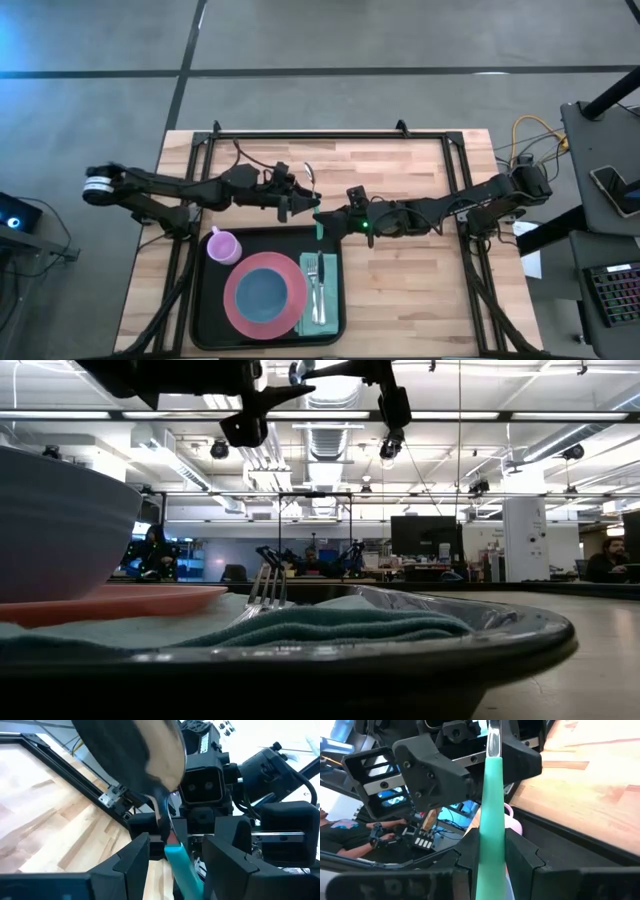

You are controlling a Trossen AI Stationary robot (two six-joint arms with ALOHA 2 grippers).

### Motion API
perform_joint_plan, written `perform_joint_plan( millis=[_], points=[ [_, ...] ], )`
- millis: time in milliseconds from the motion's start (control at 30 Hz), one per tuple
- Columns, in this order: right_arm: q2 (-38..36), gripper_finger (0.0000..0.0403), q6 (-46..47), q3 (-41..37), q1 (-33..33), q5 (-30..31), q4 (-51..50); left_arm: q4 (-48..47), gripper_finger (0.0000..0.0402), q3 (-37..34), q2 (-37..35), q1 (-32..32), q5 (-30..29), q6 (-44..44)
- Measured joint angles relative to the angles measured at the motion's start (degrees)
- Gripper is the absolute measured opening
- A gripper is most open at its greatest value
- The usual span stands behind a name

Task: Set up tray
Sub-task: Put the spoon on top of the table napkin beside the knife on the black tray

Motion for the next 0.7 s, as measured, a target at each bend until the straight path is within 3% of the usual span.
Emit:
perform_joint_plan(
  millis=[267, 700],
  points=[
    [0.0, 0.0064, -0.1, 0.0, 0.5, 1.4, -0.3, -0.3, 0.0153, -0.5, 0.0, 0.0, 1.9, 0.0],
    [0.0, 0.0076, -0.5, -0.2, 0.8, 1.4, -1.9, -0.1, 0.0039, -0.5, 0.0, 0.9, 2.0, -0.3]
  ],
)
